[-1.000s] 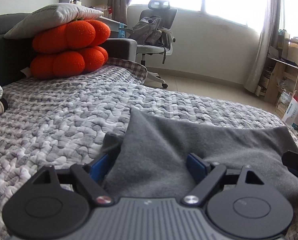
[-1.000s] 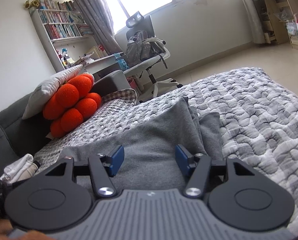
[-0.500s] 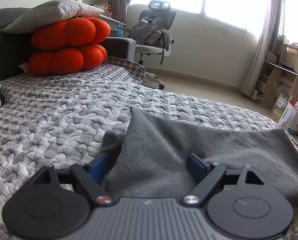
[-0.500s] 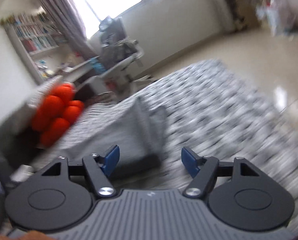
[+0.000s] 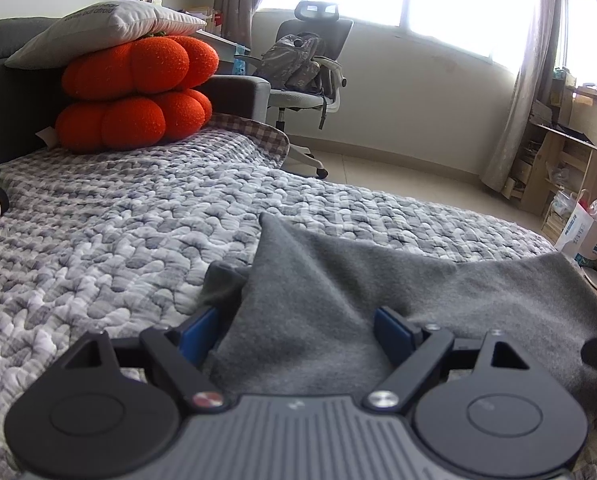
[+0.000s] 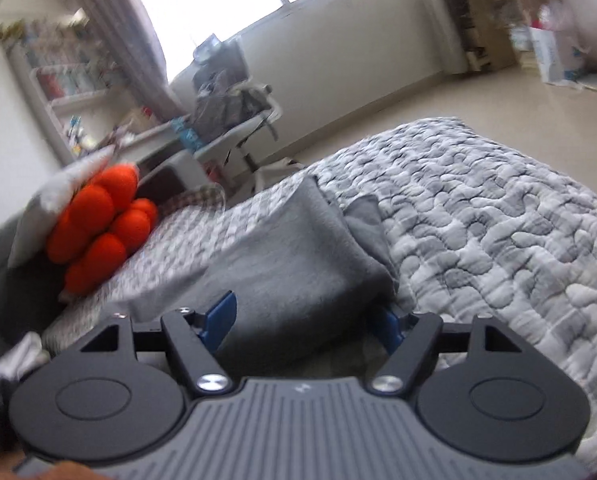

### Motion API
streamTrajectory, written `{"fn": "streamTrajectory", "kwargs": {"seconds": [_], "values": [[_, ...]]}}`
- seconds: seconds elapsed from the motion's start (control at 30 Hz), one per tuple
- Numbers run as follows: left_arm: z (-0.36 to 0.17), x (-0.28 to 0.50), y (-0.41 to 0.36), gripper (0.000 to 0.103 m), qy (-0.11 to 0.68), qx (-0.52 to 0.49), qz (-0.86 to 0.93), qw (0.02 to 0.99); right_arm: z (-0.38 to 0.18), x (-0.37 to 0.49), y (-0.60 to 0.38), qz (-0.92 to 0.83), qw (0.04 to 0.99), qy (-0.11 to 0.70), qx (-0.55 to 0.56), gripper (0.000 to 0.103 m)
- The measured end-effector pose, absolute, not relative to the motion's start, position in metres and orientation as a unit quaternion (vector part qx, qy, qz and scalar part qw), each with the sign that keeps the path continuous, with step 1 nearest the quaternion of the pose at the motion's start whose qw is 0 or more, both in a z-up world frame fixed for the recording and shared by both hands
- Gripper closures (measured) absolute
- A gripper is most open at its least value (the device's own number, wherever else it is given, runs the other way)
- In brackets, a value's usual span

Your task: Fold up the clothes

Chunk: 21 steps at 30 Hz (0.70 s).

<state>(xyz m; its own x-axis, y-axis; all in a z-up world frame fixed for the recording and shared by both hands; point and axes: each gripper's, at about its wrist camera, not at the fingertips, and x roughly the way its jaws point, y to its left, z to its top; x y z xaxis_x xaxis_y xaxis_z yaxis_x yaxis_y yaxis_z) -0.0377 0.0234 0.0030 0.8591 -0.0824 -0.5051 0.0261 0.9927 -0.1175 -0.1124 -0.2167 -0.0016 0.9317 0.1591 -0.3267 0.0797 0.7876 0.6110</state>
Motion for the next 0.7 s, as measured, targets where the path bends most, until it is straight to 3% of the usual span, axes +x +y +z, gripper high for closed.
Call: {"fn": "streamTrajectory", "kwargs": {"seconds": [0.13,0.33,0.47,0.7], "values": [[0.003,-0.037,0.024,0.016,0.264,-0.054,-0.03,0.963,-0.011,-0.118,-0.227,0.018,0.909,0.137,0.394,0.027],[0.003,-0.037,0.023,0.016,0.264,-0.052,-0.03,0.963,-0.013,-0.113,-0.223,-0.004,0.911,0.133,0.391,0.029],[0.003,-0.037,0.023,0.016,0.263,-0.053,-0.031,0.963,-0.014,-0.117,-0.228,0.003,0.907,0.128,0.401,0.046],[0.003,-0.037,0.024,0.016,0.263,-0.05,-0.03,0.963,-0.013,-0.109,-0.235,-0.015,0.896,0.15,0.418,0.05]]}}
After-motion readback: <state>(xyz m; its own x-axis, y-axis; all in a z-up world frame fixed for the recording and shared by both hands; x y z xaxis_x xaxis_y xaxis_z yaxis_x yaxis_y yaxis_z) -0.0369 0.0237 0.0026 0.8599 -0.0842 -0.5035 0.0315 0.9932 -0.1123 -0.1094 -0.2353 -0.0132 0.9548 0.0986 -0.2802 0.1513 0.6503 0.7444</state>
